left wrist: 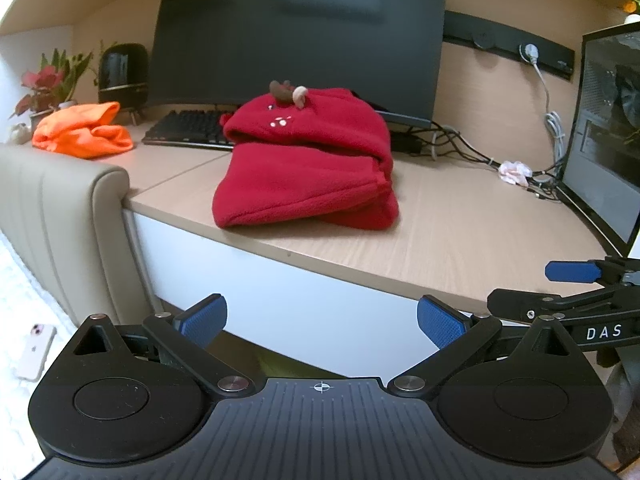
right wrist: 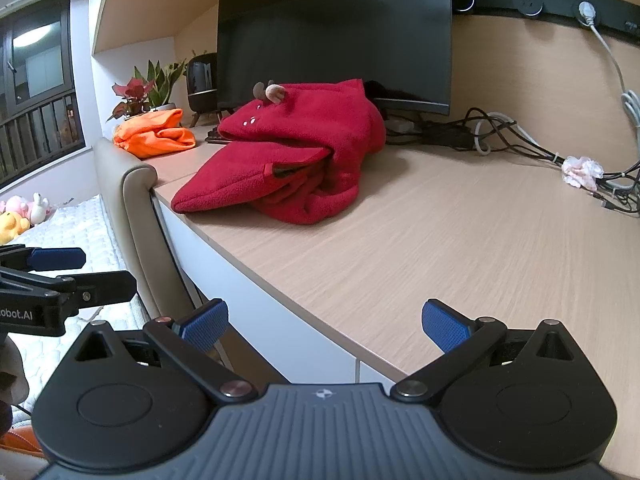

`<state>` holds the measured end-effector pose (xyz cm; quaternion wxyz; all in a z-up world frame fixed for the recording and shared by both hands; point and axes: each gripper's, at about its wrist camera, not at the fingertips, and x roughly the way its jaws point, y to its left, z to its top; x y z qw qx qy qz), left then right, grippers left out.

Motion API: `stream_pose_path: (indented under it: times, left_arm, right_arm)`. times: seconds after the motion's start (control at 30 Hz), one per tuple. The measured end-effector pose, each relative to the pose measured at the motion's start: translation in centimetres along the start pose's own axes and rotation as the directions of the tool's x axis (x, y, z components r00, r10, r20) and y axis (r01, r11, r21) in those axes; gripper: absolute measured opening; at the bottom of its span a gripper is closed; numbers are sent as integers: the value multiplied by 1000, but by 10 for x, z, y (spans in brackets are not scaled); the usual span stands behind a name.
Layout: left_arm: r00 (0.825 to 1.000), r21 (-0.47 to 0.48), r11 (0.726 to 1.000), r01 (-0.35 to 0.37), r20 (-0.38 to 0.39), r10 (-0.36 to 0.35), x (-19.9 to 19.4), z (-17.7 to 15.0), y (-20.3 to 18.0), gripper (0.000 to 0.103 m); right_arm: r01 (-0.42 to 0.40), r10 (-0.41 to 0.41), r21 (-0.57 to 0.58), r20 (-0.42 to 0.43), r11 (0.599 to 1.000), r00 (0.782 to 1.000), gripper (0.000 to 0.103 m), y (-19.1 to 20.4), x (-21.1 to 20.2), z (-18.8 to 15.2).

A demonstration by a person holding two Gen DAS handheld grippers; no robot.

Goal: Fold clothes

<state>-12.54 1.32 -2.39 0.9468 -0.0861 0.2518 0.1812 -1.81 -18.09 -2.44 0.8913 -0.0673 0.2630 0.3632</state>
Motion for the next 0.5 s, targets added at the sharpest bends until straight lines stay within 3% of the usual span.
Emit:
stream_pose_path:
  times: [0.3,0.5]
  left_arm:
    - [1000,-24,1000,-1,-20,0,4,0,8,103]
    - [1000,-23,1000,-1,6,1,8,4,13,103]
  right_arm:
    - [0,0,1,-17,1000,1000,103,2,5,1]
    - [3,-3,9,-29,1000,1000,103,2,8,5]
